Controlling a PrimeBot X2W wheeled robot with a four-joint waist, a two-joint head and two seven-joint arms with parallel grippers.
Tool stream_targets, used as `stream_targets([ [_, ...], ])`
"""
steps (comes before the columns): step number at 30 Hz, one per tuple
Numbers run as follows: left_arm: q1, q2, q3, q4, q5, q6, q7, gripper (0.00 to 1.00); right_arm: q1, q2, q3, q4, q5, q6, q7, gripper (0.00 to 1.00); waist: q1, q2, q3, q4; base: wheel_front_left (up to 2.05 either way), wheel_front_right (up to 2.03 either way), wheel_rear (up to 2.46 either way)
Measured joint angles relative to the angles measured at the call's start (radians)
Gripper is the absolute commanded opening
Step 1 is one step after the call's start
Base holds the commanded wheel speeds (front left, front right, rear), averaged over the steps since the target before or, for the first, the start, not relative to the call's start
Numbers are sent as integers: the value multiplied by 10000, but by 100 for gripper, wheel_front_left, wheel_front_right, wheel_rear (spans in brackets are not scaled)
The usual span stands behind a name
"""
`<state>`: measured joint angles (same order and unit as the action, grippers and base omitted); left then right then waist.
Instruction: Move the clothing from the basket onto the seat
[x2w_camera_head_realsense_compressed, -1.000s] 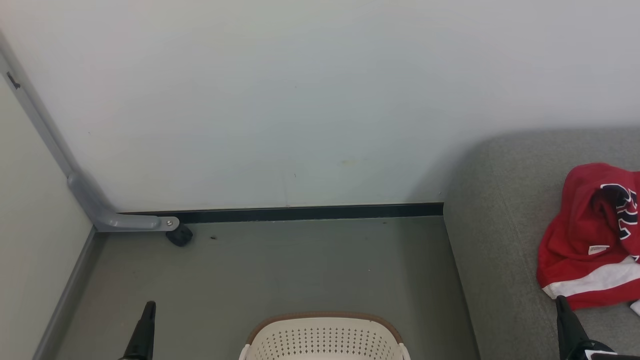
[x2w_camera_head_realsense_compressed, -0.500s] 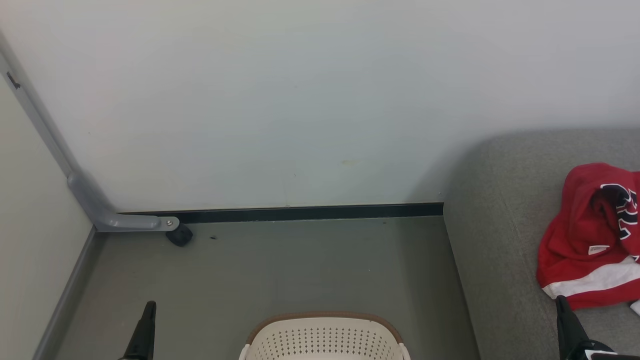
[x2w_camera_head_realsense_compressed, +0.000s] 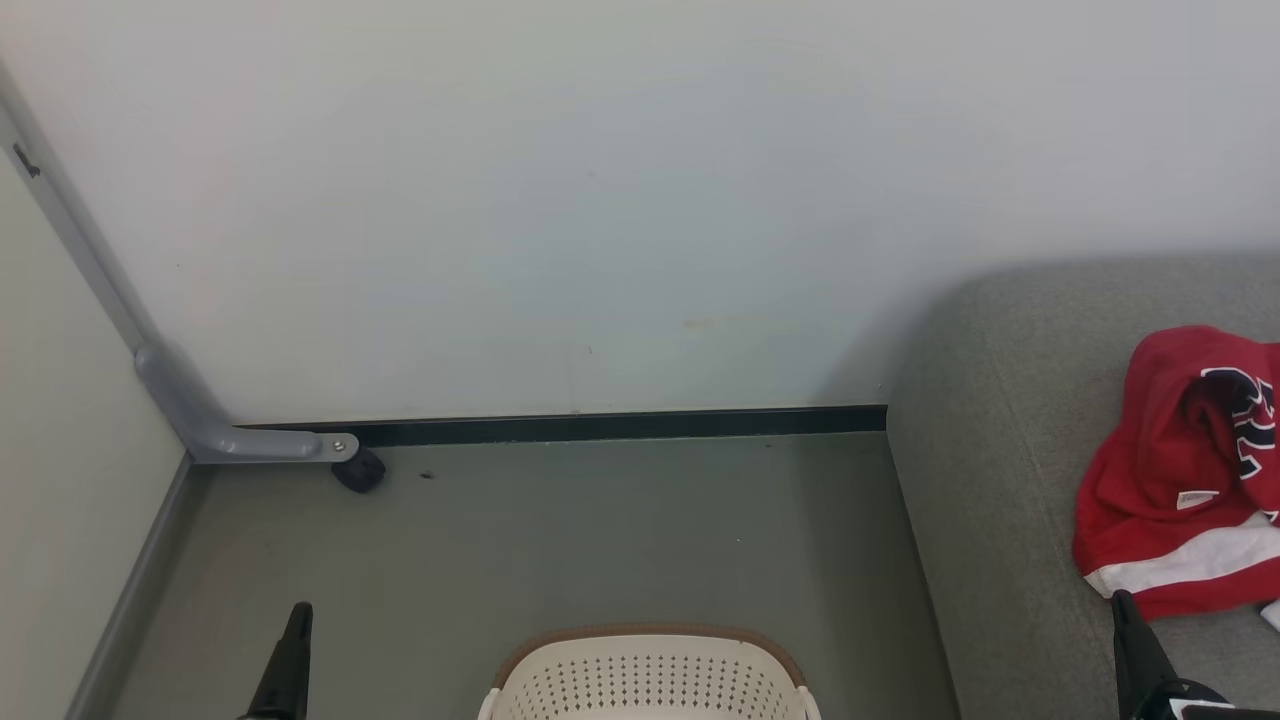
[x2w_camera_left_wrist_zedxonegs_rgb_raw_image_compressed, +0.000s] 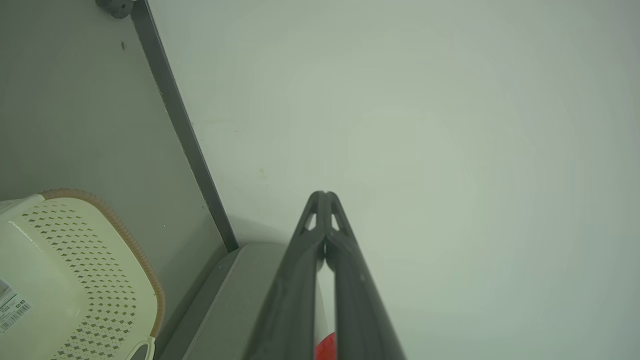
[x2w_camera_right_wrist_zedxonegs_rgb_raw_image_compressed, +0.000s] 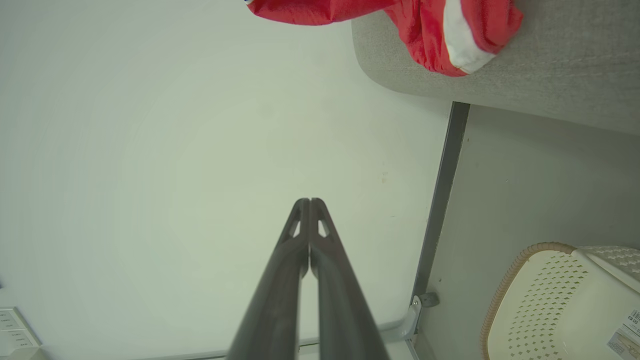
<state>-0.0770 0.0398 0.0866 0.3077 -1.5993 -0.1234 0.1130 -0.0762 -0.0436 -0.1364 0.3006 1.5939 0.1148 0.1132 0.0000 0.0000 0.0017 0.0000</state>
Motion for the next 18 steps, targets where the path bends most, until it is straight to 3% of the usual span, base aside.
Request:
stream_targets([
  [18, 0, -2, -2, -6, 0, 0, 0, 0, -4, 0, 2, 0, 2, 0, 0, 0, 0, 0, 1, 0, 0, 0, 0],
])
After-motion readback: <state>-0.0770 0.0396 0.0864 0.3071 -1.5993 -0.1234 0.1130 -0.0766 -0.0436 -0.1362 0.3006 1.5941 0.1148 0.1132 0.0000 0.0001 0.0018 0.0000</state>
